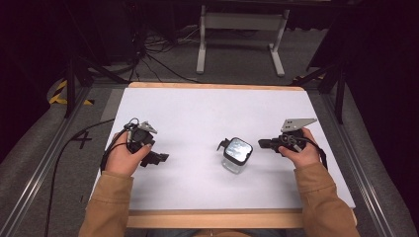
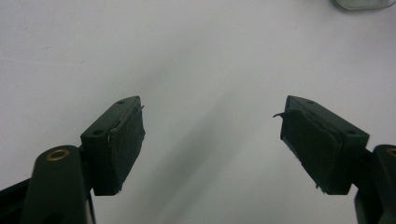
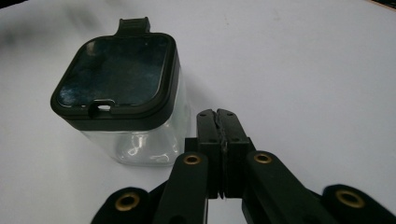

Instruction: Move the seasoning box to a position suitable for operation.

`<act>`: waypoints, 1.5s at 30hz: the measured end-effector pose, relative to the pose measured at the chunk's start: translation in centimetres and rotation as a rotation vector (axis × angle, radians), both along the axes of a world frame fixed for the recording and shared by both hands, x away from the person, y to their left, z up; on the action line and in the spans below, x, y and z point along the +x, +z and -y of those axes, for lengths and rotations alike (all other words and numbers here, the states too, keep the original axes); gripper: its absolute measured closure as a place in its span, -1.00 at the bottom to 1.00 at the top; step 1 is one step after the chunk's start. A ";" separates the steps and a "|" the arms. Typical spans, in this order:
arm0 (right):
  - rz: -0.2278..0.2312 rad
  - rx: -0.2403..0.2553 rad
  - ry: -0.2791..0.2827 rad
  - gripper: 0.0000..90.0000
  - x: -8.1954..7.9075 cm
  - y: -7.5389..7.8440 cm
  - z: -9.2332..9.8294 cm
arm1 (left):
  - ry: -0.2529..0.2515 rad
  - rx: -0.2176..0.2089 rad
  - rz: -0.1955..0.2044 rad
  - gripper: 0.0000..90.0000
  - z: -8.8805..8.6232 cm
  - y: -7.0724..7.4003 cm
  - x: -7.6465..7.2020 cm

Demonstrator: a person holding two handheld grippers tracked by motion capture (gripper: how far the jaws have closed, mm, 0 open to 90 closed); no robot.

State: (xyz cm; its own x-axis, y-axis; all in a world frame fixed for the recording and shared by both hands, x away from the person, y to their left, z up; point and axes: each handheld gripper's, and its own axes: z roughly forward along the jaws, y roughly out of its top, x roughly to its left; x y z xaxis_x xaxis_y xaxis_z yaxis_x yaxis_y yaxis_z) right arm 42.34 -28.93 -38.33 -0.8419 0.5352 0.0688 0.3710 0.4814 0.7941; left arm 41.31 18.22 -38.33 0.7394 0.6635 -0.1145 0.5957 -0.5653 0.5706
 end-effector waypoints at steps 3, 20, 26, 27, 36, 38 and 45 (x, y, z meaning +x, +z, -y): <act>0.022 0.009 0.031 0.99 0.3 -0.6 -0.6 | -0.020 0.004 -0.004 -0.52 0.2 0.0 0.0; 0.022 0.002 0.126 0.99 1.1 -3.3 -2.3 | -0.036 0.000 0.010 -0.50 0.6 0.0 -0.1; 0.022 0.001 0.127 0.99 1.0 -3.4 -2.2 | -0.050 0.010 0.000 -0.51 0.7 0.0 0.1; 0.018 -0.001 0.125 1.00 0.9 -3.4 -2.1 | -0.044 0.005 0.003 -0.51 0.8 -0.1 0.1; -0.018 -0.002 0.144 1.00 -0.2 -3.3 -2.0 | -0.073 0.001 0.015 -0.52 2.2 0.0 0.9; -0.031 -0.005 0.145 1.00 -0.5 -3.4 -2.0 | -0.079 0.006 0.009 -0.52 2.5 0.1 1.1; -0.042 -0.030 0.169 1.00 -1.4 -3.5 -2.3 | -0.100 -0.007 0.014 -0.53 3.6 -0.1 1.6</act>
